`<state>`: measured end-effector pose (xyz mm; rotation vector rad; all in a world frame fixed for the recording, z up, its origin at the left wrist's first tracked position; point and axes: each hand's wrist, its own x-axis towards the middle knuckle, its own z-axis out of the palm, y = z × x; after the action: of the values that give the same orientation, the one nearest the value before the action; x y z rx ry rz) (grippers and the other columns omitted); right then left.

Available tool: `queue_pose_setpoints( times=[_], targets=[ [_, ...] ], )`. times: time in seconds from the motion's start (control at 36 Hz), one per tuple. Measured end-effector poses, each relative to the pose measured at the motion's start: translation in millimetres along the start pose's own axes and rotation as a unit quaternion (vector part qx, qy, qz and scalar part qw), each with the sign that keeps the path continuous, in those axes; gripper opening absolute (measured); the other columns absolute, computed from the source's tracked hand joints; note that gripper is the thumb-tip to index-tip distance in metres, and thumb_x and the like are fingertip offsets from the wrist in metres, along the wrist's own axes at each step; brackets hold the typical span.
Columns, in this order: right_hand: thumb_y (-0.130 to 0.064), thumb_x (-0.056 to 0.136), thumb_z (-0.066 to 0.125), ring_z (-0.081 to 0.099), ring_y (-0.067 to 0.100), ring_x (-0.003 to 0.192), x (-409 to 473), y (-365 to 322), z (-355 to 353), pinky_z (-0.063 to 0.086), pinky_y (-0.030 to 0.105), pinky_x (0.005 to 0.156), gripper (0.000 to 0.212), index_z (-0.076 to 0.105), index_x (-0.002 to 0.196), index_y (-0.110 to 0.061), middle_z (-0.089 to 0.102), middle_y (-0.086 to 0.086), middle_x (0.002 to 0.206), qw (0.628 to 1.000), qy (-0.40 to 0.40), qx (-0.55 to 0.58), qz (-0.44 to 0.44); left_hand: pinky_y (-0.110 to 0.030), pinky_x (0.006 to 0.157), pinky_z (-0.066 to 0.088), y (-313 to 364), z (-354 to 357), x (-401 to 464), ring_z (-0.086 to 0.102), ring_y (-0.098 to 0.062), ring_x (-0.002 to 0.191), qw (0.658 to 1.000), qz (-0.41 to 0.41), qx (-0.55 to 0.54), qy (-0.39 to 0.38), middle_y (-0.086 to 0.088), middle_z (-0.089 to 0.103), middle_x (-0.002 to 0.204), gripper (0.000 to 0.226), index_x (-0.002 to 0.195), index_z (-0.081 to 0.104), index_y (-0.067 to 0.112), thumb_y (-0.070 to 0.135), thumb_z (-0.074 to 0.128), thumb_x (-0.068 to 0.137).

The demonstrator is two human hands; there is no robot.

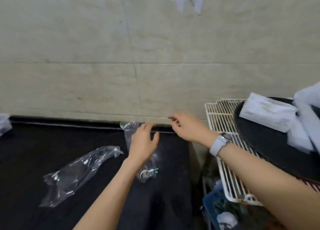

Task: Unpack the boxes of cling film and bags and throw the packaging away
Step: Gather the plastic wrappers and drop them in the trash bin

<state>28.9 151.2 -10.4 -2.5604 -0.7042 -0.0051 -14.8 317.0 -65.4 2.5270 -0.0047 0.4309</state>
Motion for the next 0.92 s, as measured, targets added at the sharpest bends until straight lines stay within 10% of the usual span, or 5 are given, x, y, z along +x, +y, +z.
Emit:
queue_pose_setpoints(
  times=[0.14,0.42,0.61,0.75,0.92],
  targets=[
    [-0.033,0.09,0.049,0.049,0.034,0.118,42.0,-43.8,92.9,0.044,0.044,0.096,0.045,0.045,0.132,-0.017,0.05,0.014,0.129,0.976,-0.199,-0.086,-0.024,-0.044,0.101,0.039,-115.4,-13.2,-39.4,0.048,-0.029,0.121,0.989,-0.137,0.036,-0.042,-0.01,0.053,0.131,0.04,0.127,0.051,0.014,0.025,0.052,0.088],
    [-0.061,0.073,0.061,-0.015,0.035,0.142,92.7,-28.7,265.6,0.01,0.067,0.109,0.096,-0.002,0.142,-0.045,-0.015,-0.002,0.157,0.958,-0.24,-0.119,0.107,-0.066,0.11,0.001,-330.7,-13.1,-36.3,-0.015,-0.031,0.144,0.928,-0.202,0.201,-0.241,0.0,-0.017,0.158,0.098,0.143,-0.008,0.046,0.076,0.049,0.07],
    [-0.06,0.072,0.063,0.005,0.042,0.141,103.6,-6.8,314.8,0.021,0.058,0.111,0.102,-0.01,0.141,-0.045,-0.012,0.004,0.157,0.937,-0.282,-0.151,0.14,-0.064,0.109,0.015,-380.1,13.6,-23.4,-0.004,-0.036,0.145,0.906,-0.203,0.191,-0.319,-0.006,-0.012,0.159,0.115,0.138,-0.027,0.044,0.081,0.052,0.063],
    [-0.031,0.085,0.06,0.034,0.036,0.121,97.1,-8.8,316.2,0.038,0.045,0.1,0.079,0.01,0.146,-0.032,0.034,0.012,0.141,0.965,-0.21,-0.085,0.136,-0.048,0.087,0.043,-373.2,17.4,-35.0,0.046,-0.03,0.106,0.955,-0.08,0.189,-0.215,-0.008,0.047,0.119,0.082,0.143,-0.016,0.042,0.047,0.047,0.09],
    [-0.017,0.095,0.045,0.044,0.038,0.118,78.4,-30.0,308.7,0.043,0.044,0.093,0.049,0.031,0.141,-0.009,0.051,0.021,0.126,0.982,-0.092,-0.034,0.161,-0.041,0.074,0.051,-350.7,6.2,-48.3,0.046,-0.023,0.071,0.986,-0.117,-0.027,-0.112,0.001,0.032,0.087,0.022,0.11,0.058,0.029,0.032,0.044,0.094]
  ],
)
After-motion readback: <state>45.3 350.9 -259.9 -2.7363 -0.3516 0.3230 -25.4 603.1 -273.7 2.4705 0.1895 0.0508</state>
